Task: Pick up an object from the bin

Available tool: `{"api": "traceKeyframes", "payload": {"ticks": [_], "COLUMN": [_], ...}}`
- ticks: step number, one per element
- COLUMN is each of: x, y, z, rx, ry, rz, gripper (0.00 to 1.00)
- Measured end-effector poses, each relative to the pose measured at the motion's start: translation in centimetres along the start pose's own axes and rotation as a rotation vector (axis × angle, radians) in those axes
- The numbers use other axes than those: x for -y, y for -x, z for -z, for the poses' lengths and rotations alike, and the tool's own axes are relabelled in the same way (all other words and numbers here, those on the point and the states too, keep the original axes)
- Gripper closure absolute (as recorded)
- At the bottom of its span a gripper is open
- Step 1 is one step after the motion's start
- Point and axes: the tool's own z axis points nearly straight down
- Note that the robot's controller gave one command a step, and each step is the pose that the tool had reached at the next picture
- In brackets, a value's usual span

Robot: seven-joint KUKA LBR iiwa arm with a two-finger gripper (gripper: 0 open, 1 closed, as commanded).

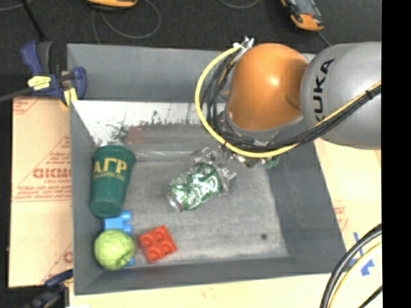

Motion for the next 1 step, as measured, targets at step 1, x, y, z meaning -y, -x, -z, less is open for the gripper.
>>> {"api": "traceKeyframes", "payload": {"ticks": [1], "x": [-0.01], "y": [0.01], "z": [0.0], "rx": [0.0], "ry": [0.0], "rz": [0.0], "gripper": [1.0]}}
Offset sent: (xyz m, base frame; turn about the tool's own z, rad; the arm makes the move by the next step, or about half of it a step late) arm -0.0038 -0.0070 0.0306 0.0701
